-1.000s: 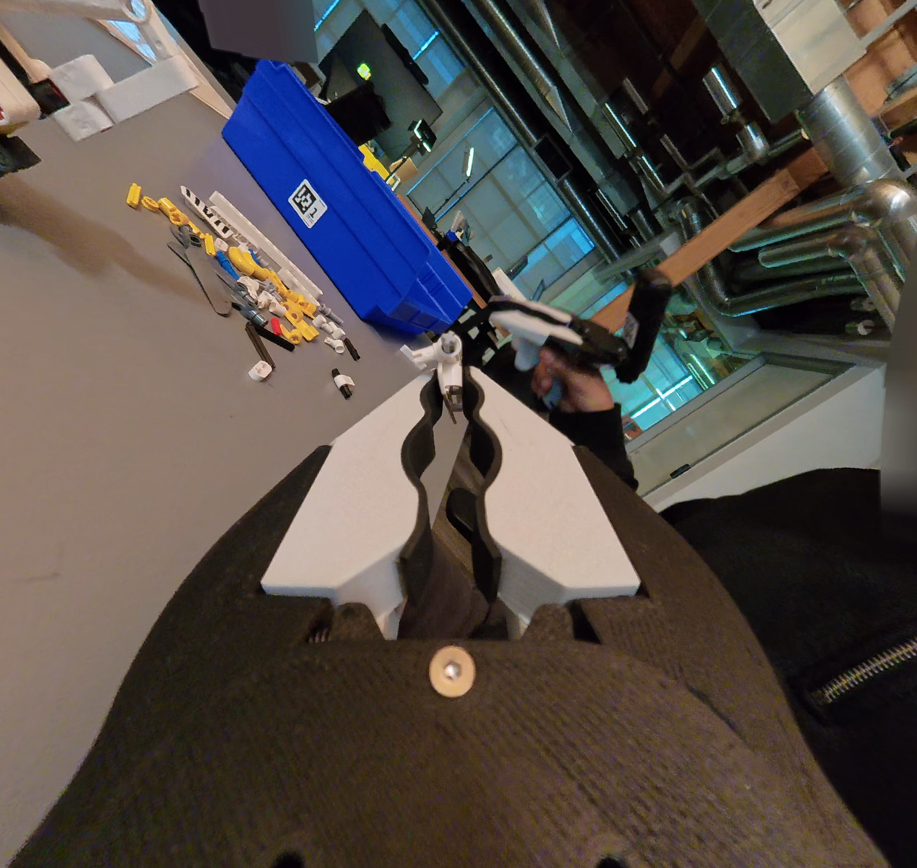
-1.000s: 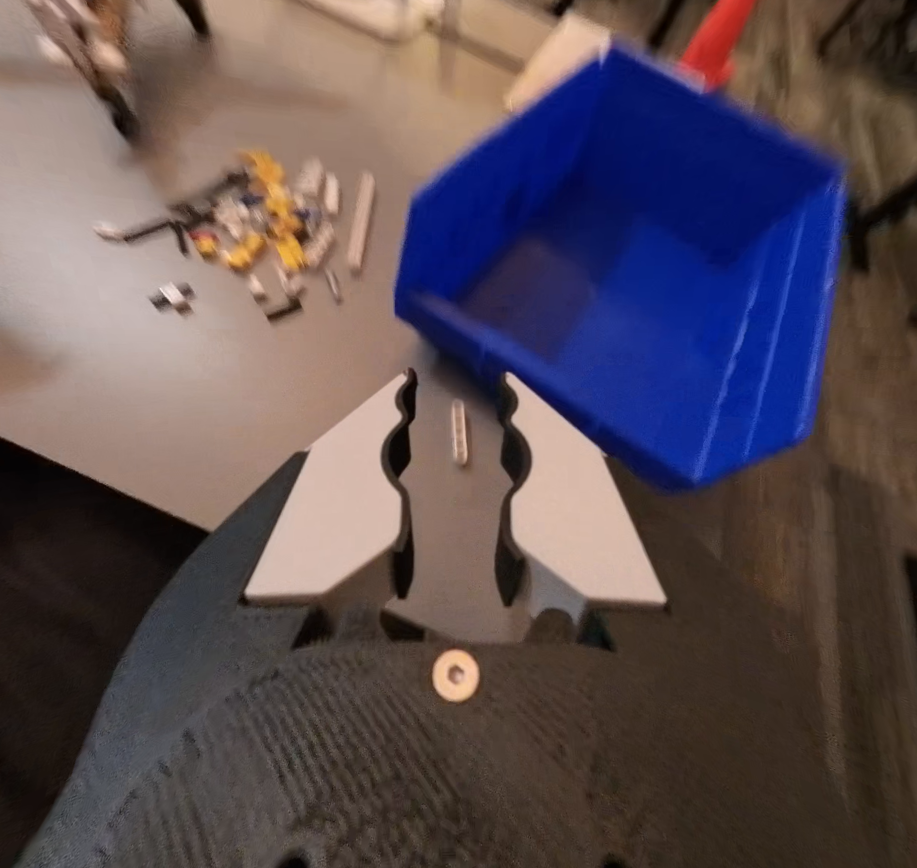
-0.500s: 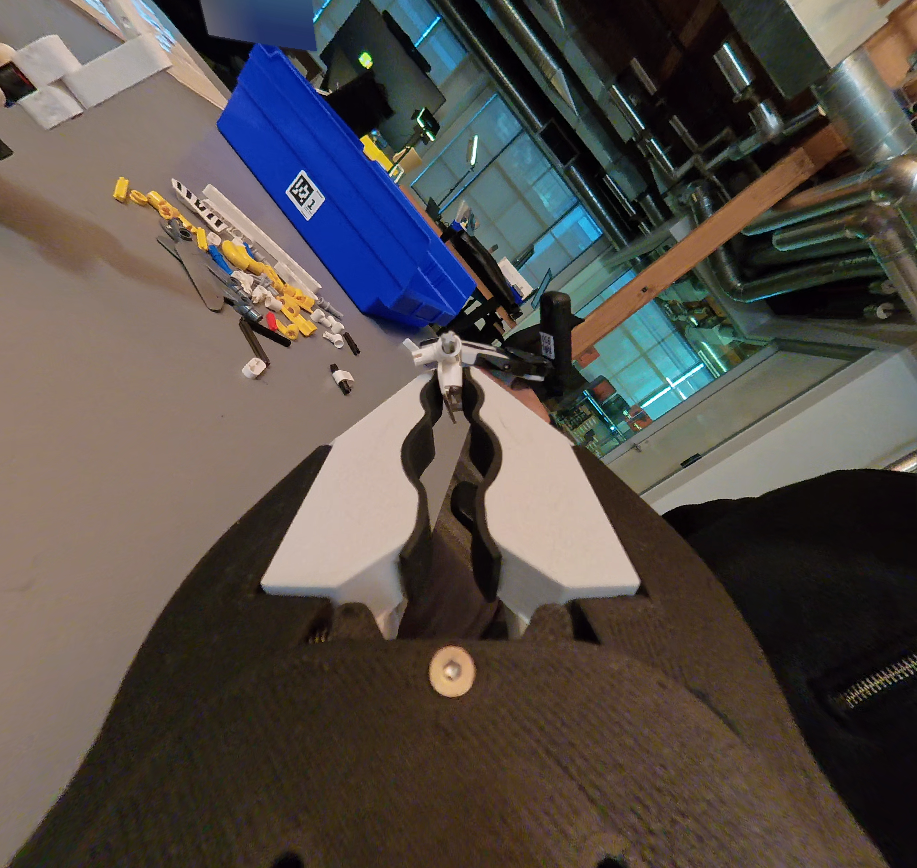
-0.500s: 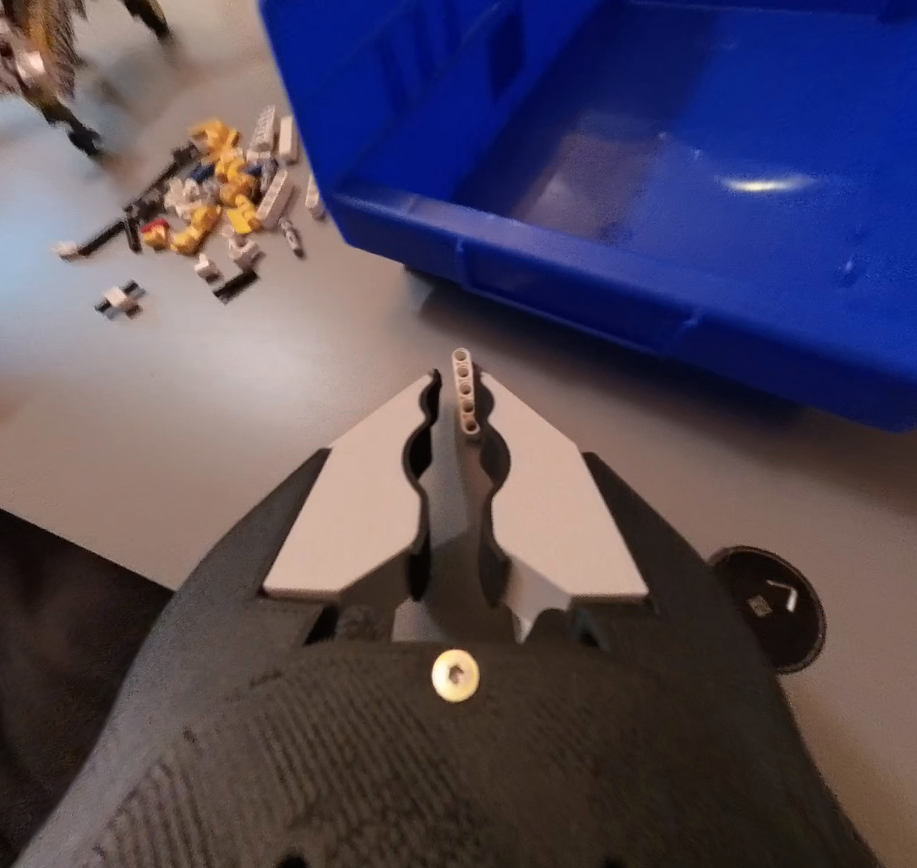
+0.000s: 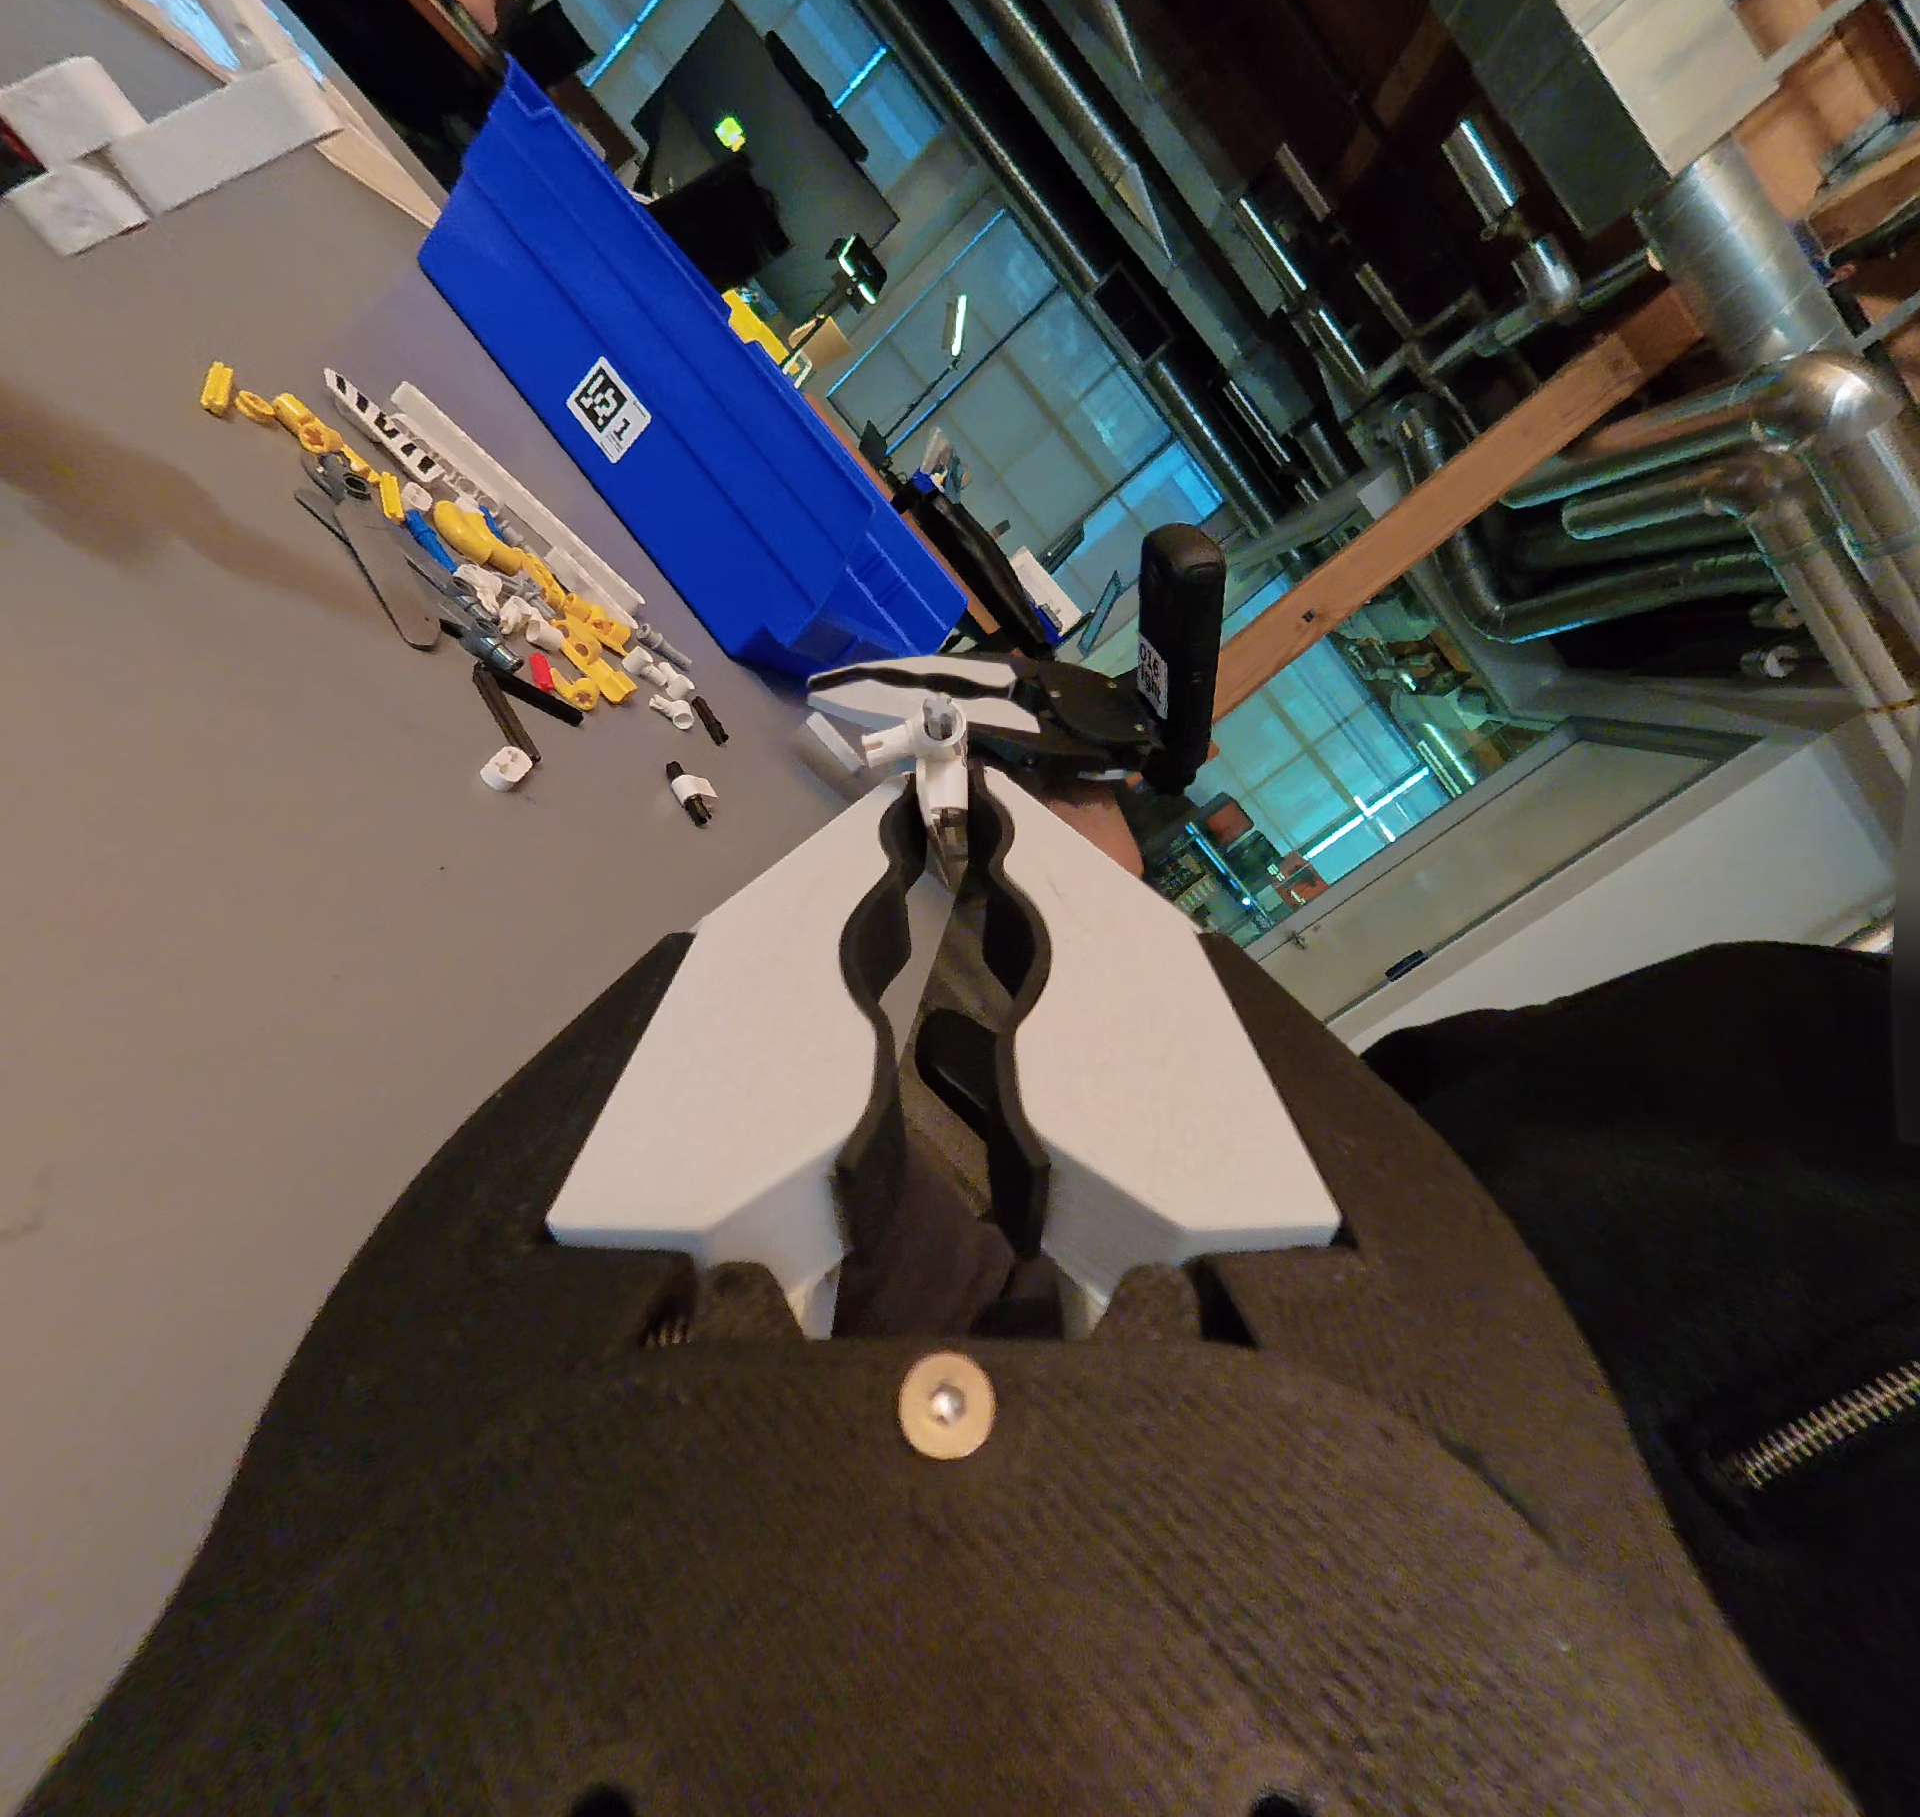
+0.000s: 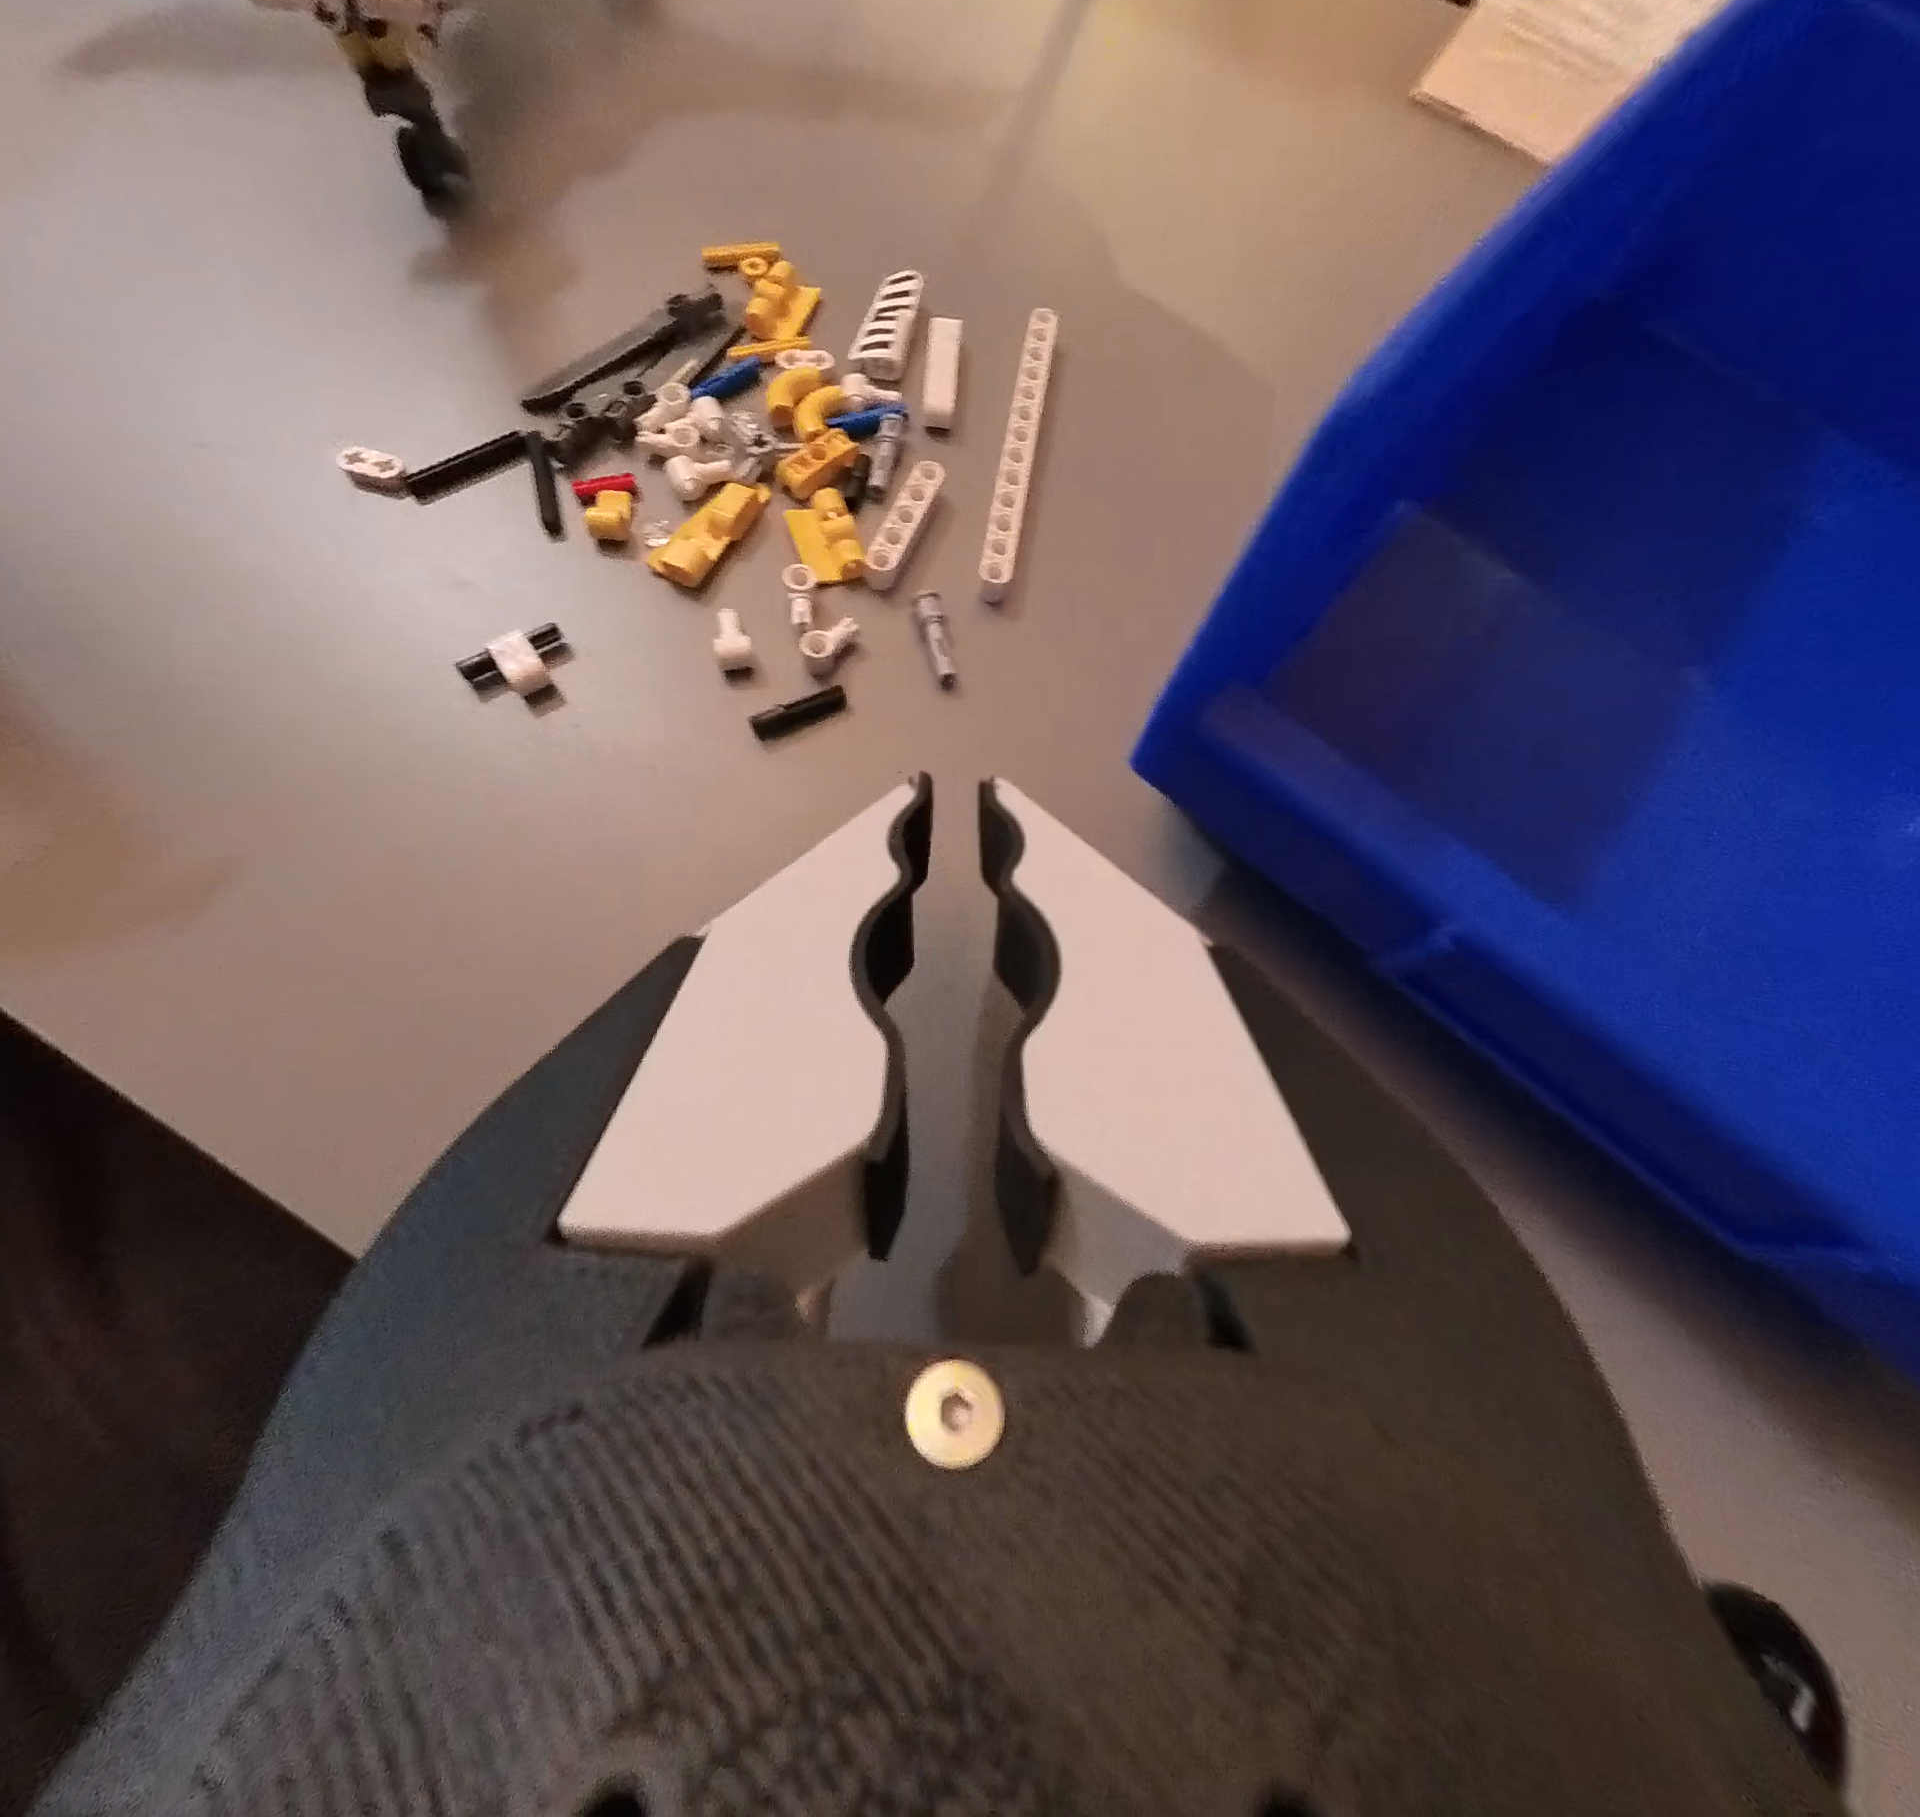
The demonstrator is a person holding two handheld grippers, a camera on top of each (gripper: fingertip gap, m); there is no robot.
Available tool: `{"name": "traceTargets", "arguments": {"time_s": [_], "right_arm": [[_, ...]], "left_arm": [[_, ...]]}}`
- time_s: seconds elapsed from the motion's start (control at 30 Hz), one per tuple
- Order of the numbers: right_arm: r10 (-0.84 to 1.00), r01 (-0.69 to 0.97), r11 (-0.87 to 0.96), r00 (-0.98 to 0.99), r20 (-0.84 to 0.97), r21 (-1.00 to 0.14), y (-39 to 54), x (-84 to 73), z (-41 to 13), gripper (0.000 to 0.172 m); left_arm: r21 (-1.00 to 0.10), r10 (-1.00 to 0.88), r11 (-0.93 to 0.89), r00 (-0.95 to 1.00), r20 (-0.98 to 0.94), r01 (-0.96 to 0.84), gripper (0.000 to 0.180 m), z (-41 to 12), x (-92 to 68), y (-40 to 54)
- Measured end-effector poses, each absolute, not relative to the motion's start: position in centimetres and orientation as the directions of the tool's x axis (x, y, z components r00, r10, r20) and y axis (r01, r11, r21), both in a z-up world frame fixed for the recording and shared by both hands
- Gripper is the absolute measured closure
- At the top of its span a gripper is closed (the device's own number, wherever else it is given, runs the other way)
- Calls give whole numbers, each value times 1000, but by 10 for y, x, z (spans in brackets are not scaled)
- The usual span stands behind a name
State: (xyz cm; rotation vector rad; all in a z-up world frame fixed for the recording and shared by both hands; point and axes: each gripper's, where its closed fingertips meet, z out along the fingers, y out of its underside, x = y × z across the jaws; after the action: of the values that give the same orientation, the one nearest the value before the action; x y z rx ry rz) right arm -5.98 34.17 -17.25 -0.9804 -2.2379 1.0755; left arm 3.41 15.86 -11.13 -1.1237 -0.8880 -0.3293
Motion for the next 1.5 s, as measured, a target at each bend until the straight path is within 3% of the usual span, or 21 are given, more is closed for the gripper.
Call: {"name": "traceTargets", "arguments": {"time_s": [0.17,0.33,0.47,0.6,0.67,0.83,1.03,1.17,1.23,1.37,1.5], "right_arm": [[847,472,357,-527,67,-806,391,-62,-171,149],[854,558,162,-493,-168,-814,391,-58,-180,133],[910,606,243,-414,-39,-757,410,-65,-201,128],[910,616,273,-414,-9,-739,413,-63,-203,143],[903,624,263,-427,-40,-736,409,-61,-203,166],[829,558,238,-543,-133,-795,355,-59,-193,167],[745,422,414,-666,34,-807,284,-75,-183,166],[719,389,400,-695,21,-830,257,-84,-174,147],[628,320,330,-777,-46,-888,227,-71,-148,141],[281,130,110,-955,-94,-985,170,-16,-84,150],[118,308,-37,-943,-310,-951,153,0,-79,150]], "left_arm": [[-619,168,443,618,768,649,177,-110,33,157],[-603,153,450,609,779,658,177,-109,32,156],[-599,152,455,606,781,659,177,-109,31,155],[-600,155,455,605,781,658,177,-109,31,155],[-597,151,456,603,783,660,177,-109,31,154],[-593,147,458,601,785,663,177,-109,31,154],[-596,146,455,605,783,662,177,-109,32,154],[-598,146,455,607,781,660,177,-108,32,154],[-597,143,455,607,782,661,177,-108,32,154],[-587,130,456,602,788,669,177,-108,32,154],[-593,137,462,608,782,659,177,-108,32,153]]}}
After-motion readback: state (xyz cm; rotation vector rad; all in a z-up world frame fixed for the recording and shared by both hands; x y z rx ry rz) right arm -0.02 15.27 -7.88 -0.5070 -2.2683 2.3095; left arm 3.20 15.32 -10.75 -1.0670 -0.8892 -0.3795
